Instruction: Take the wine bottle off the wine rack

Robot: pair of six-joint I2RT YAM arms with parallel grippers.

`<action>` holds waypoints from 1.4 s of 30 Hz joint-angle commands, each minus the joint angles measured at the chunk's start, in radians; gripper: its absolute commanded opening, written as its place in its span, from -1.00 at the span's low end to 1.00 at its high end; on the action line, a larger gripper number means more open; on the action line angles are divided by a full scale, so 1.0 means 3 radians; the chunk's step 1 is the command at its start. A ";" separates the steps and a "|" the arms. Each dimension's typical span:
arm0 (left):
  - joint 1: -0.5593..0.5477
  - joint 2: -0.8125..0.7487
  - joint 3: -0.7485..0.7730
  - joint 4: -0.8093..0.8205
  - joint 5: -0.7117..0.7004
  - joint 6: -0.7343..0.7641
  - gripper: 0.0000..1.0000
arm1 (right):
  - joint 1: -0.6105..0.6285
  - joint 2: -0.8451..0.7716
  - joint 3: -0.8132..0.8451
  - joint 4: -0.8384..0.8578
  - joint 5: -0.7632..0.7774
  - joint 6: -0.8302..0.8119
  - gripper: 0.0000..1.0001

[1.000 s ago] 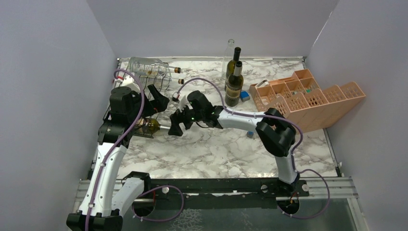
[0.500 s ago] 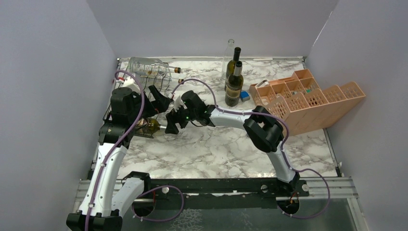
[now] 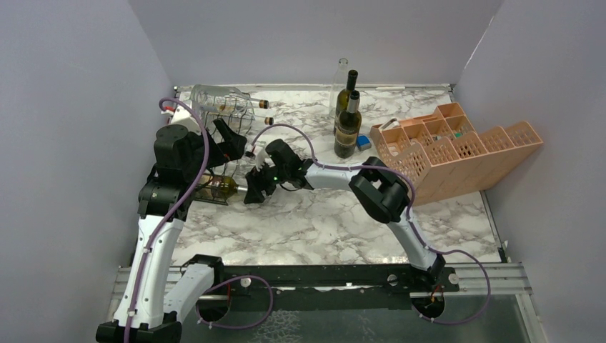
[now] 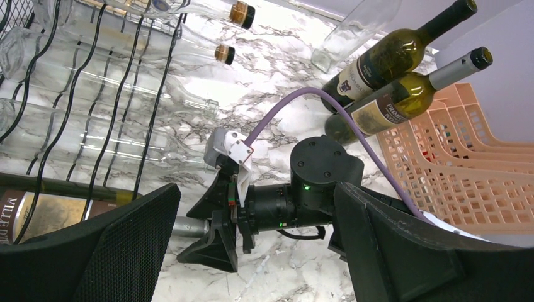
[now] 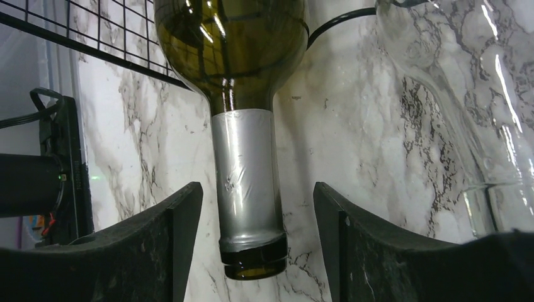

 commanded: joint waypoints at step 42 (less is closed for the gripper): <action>-0.0016 -0.0240 -0.0134 -0.0031 -0.0061 -0.0141 0.95 | -0.0060 -0.0375 -0.0507 0.0737 -0.0610 0.0035 -0.73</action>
